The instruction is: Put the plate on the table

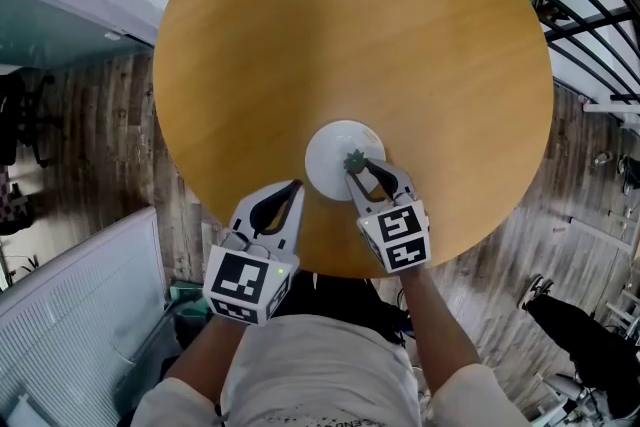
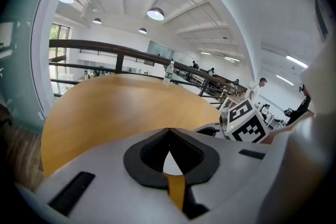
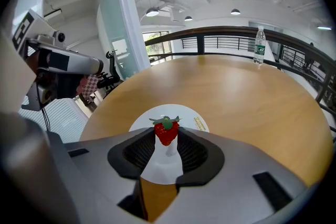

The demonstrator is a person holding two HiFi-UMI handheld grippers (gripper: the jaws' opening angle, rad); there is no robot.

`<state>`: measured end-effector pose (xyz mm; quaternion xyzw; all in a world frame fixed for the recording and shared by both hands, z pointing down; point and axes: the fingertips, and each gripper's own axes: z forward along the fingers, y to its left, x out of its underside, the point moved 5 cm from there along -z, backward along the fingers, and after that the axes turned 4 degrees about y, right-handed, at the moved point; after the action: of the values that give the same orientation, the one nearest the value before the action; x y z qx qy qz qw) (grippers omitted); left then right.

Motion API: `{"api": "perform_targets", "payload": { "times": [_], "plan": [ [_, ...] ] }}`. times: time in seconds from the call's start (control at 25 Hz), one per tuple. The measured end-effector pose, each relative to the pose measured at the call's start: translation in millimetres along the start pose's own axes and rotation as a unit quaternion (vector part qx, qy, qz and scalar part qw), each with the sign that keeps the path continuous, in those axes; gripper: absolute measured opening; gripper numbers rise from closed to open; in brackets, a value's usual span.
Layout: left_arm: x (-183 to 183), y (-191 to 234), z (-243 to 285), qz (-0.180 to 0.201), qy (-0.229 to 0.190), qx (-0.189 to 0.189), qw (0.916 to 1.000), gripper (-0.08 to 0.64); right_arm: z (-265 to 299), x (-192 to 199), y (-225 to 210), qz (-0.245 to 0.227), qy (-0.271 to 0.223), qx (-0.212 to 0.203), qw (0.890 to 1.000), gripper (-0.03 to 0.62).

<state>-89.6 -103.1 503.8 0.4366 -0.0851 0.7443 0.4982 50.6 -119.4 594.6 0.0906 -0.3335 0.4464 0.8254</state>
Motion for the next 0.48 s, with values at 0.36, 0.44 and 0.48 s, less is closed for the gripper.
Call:
{"api": "perform_targets", "payload": {
  "times": [0.36,0.44,0.48],
  "plan": [
    [4,2,-2,-0.005,0.002,-0.003,1.0000,0.023,10,2,1,-0.010,0.017,0.010,1.000,0.144],
    [5,2,-3,-0.005,0.002,-0.003,1.0000,0.023,11,3,0,-0.011,0.022,0.012,1.000,0.144],
    [5,3,-2,-0.006,0.002,-0.004,1.0000,0.023,12,4,0,-0.010,0.024,0.013,1.000,0.144]
  ]
}}
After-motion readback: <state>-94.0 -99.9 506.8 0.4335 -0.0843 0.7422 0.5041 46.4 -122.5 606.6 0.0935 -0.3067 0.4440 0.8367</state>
